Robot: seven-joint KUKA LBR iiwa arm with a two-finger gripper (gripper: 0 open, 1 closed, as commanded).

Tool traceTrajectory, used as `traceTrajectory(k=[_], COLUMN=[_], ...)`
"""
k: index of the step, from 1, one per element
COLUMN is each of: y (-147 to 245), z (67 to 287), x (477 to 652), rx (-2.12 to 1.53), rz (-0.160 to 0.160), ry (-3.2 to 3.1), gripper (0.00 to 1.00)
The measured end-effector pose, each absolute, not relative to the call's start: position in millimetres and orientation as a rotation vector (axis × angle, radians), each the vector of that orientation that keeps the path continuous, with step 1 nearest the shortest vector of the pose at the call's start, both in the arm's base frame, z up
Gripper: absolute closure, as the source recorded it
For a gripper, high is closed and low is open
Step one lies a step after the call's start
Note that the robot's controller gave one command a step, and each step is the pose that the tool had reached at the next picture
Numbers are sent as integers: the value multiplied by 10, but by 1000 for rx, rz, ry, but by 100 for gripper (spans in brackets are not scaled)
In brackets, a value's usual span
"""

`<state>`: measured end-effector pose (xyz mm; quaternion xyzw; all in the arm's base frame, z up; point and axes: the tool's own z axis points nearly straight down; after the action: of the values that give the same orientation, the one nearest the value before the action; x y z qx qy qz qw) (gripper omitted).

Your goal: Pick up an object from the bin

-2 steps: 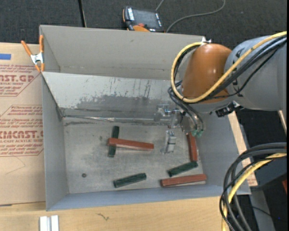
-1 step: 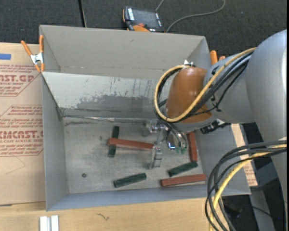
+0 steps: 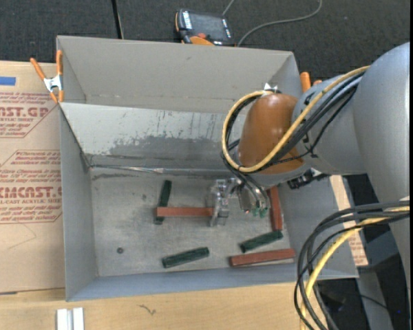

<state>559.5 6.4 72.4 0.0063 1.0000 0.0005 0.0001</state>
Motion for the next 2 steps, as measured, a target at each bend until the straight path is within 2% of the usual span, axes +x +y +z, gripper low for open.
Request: traceTrajectory(k=[1,2], y=[190,363], z=[2288,1478], x=[5815,5654], rx=[-17,42], rz=[1,2], ry=[3129,3148], gripper=[100,100])
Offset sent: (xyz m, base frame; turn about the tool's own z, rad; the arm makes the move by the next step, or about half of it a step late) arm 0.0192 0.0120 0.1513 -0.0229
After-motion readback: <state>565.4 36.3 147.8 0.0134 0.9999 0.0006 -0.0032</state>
